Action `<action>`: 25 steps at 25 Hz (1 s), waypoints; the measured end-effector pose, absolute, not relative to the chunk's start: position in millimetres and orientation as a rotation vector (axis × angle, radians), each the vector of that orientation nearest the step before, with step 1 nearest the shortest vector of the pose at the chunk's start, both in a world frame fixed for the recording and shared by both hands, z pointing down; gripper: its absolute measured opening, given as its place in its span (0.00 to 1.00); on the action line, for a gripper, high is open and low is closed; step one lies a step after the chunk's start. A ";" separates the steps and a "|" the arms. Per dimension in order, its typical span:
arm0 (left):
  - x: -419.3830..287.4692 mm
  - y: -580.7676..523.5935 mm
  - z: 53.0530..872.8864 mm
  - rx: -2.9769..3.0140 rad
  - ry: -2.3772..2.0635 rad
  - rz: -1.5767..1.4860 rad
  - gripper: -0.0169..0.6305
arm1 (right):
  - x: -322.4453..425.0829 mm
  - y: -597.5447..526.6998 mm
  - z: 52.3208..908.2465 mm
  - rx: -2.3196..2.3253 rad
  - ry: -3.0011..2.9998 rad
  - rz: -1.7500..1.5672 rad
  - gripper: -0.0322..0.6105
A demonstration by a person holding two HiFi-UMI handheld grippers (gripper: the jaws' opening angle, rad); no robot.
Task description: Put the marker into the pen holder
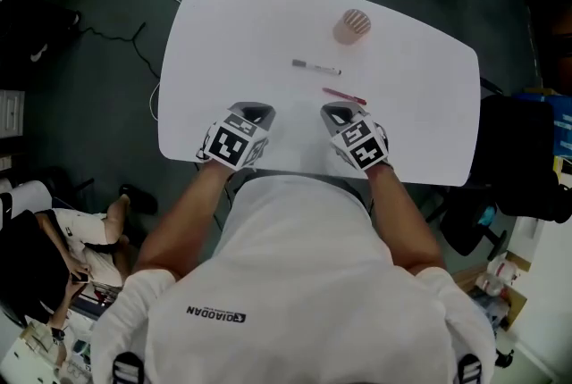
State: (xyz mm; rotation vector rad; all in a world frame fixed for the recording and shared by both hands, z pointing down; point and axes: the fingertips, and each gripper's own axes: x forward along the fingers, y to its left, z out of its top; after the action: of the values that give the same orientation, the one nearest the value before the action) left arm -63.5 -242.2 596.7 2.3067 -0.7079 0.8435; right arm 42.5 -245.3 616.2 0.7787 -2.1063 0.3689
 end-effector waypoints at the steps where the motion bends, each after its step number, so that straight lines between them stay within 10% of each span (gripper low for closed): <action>1: -62.9 -242.5 600.2 2.293 -0.720 0.842 0.07 | 42.0 -252.2 619.8 0.751 -2.100 0.343 0.08; 25: -78.9 -223.2 630.1 2.031 -0.954 0.772 0.07 | -9.9 -386.6 716.7 0.272 -1.896 0.044 0.24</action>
State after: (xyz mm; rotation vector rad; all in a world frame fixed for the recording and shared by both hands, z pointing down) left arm -78.9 -223.2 630.1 2.0313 -0.9541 0.7724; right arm -9.9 -386.6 716.7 0.2715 -1.8962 0.0439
